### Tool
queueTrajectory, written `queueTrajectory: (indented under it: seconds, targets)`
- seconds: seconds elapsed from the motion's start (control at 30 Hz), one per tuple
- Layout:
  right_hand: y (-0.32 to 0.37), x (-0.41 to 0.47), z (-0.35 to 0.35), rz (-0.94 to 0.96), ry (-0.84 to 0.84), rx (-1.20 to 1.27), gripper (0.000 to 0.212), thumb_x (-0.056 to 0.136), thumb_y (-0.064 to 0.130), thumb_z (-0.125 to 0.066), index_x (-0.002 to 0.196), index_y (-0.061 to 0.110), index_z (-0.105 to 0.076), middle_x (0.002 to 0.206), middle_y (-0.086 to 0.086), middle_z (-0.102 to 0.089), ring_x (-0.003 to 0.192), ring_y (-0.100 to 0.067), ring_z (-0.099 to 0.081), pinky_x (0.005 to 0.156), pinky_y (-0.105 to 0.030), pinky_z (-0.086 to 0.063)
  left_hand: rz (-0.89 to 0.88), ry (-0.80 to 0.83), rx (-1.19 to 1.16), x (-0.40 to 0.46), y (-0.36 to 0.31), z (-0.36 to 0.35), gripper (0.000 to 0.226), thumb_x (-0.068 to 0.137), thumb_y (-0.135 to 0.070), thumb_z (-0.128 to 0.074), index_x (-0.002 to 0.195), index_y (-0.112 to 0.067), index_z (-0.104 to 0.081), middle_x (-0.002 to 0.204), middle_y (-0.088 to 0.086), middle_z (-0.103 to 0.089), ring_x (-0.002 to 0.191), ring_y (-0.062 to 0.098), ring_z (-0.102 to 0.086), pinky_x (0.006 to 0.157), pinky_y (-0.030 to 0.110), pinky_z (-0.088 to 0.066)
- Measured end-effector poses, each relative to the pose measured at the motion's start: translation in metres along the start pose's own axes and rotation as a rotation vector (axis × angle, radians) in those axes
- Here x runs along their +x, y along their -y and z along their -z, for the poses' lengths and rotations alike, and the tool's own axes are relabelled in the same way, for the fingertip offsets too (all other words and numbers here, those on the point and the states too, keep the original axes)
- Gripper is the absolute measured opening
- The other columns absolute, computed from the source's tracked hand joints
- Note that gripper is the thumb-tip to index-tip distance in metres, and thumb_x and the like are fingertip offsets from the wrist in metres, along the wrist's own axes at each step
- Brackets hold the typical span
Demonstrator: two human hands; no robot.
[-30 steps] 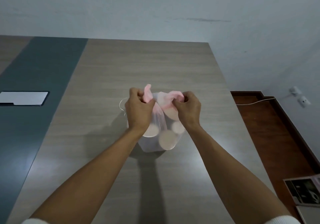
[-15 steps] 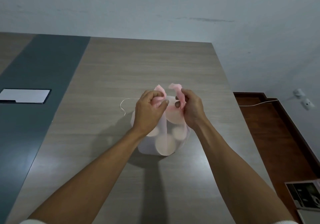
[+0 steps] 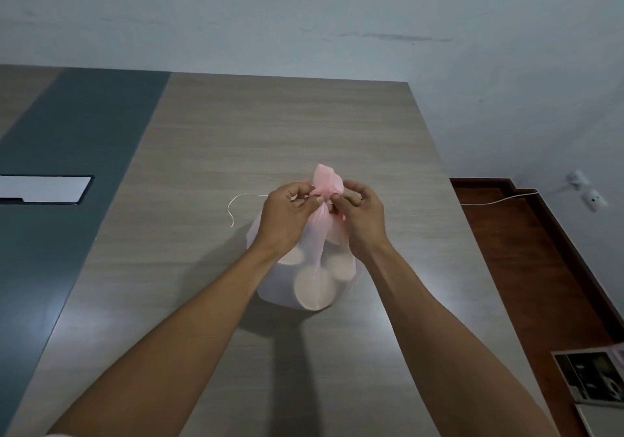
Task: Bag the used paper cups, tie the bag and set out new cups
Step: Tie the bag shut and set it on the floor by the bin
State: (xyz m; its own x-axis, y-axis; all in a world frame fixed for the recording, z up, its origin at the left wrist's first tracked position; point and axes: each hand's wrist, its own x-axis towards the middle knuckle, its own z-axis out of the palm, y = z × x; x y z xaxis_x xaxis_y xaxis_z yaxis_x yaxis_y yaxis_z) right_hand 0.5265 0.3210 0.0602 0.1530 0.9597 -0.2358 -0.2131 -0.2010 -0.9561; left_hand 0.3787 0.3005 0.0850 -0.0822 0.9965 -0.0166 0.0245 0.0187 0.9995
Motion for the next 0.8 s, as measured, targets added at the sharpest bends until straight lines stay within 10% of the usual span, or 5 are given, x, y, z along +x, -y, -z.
queueTrajectory:
  seconds: [0.17,0.57,0.8]
  targets:
    - [-0.003,-0.004,0.001,0.002,-0.003,0.059,0.008,0.094,0.007,-0.07,0.101,0.005,-0.067,0.075,-0.007,-0.073,0.064,-0.014,-0.068,0.062,-0.028,-0.056,-0.053,0.067,-0.055,-0.003,-0.002,0.002,0.015,0.101,-0.006,-0.057,0.101,0.007,-0.05,0.1,0.014,-0.076,0.097,0.029,-0.073,0.093,0.045,-0.056]
    - [-0.001,-0.007,0.003,-0.041,0.005,0.262,0.024,0.086,-0.007,-0.069,0.105,0.005,-0.062,0.084,-0.019,-0.068,0.071,-0.028,-0.066,0.072,-0.038,-0.057,0.103,0.264,-0.008,-0.001,-0.001,-0.004,0.037,0.105,-0.026,-0.044,0.084,-0.003,-0.063,0.076,0.004,-0.061,0.07,0.011,-0.054,0.072,0.026,-0.041]
    - [-0.006,-0.014,0.001,0.009,0.173,0.216,0.042,0.076,-0.009,-0.078,0.102,0.011,-0.053,0.087,-0.021,-0.071,0.071,-0.032,-0.069,0.07,-0.046,-0.061,0.226,0.28,-0.113,0.006,0.001,-0.003,0.038,0.095,-0.037,-0.068,0.122,-0.012,-0.057,0.079,-0.005,-0.061,0.057,0.003,-0.048,0.059,0.017,-0.044]
